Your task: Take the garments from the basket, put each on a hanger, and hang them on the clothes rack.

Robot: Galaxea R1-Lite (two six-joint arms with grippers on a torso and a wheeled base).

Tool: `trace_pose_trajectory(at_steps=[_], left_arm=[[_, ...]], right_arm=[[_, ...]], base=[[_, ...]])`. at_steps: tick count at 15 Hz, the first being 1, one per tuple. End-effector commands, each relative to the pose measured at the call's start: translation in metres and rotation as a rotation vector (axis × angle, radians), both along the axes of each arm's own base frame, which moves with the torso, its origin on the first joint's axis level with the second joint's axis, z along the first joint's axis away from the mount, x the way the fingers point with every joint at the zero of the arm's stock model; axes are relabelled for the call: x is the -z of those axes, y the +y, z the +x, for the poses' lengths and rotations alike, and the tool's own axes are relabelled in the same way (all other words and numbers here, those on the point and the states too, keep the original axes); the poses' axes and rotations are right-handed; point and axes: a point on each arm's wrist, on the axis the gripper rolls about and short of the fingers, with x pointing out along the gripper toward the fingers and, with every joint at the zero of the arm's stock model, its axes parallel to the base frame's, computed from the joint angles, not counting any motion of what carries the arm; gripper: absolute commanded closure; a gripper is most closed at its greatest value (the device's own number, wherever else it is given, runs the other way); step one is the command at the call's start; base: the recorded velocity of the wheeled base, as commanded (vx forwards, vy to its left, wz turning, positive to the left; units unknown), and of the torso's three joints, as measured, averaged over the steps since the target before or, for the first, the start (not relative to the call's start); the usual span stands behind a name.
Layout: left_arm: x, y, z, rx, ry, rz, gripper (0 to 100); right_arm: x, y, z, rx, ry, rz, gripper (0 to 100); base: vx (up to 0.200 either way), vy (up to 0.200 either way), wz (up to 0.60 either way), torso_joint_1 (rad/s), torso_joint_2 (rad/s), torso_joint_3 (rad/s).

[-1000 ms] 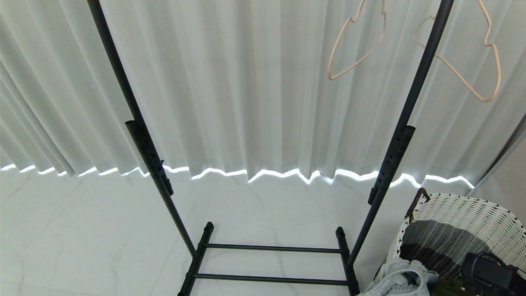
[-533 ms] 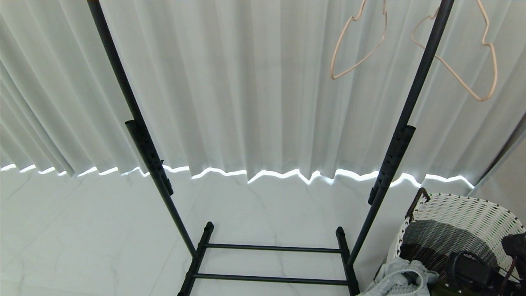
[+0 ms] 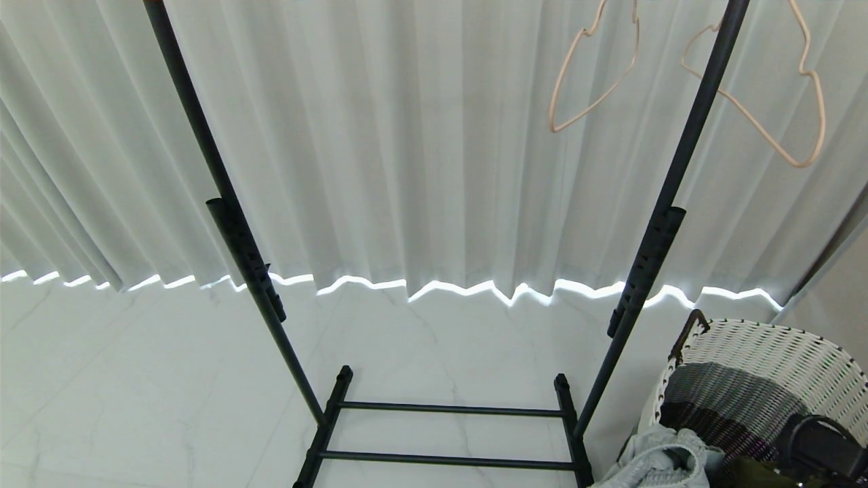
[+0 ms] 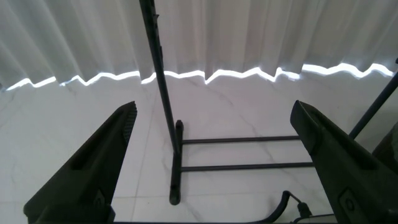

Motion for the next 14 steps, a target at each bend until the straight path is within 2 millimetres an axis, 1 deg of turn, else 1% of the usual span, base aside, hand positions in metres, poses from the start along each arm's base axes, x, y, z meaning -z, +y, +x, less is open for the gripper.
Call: trace_pose_trajectory(at_steps=[1, 2, 3, 6, 9, 12, 14], left_arm=[[0.000, 0.000, 0.000, 0.000, 0.000, 0.000, 0], [0.000, 0.000, 0.000, 0.000, 0.000, 0.000, 0], [0.000, 0.000, 0.000, 0.000, 0.000, 0.000, 0], [0.000, 0.000, 0.000, 0.000, 0.000, 0.000, 0], [0.000, 0.000, 0.000, 0.000, 0.000, 0.000, 0], [0.000, 0.000, 0.000, 0.000, 0.000, 0.000, 0], [0.000, 0.000, 0.000, 0.000, 0.000, 0.000, 0]], right_arm=[[-0.045, -0.007, -0.027, 0.079, -0.179, -0.019, 100], [-0.065, -0.008, -0.041, 0.094, -0.189, -0.019, 100], [-0.078, -0.008, -0.051, 0.094, -0.197, -0.019, 100], [-0.104, -0.007, -0.068, 0.092, -0.264, -0.017, 100], [-0.117, -0.006, -0.075, 0.090, -0.335, -0.017, 100], [-0.123, -0.006, -0.077, 0.089, -0.364, -0.016, 100], [-0.125, -0.006, -0.077, 0.088, -0.370, -0.015, 100]], base=[[0.000, 0.000, 0.00, 0.000, 0.00, 0.000], [0.000, 0.000, 0.00, 0.000, 0.00, 0.000], [0.000, 0.000, 0.00, 0.000, 0.00, 0.000], [-0.200, 0.000, 0.00, 0.004, 0.00, 0.001], [-0.200, 0.000, 0.00, 0.006, 0.00, 0.001], [-0.200, 0.000, 0.00, 0.001, 0.00, 0.001], [0.000, 0.000, 0.00, 0.000, 0.00, 0.000]])
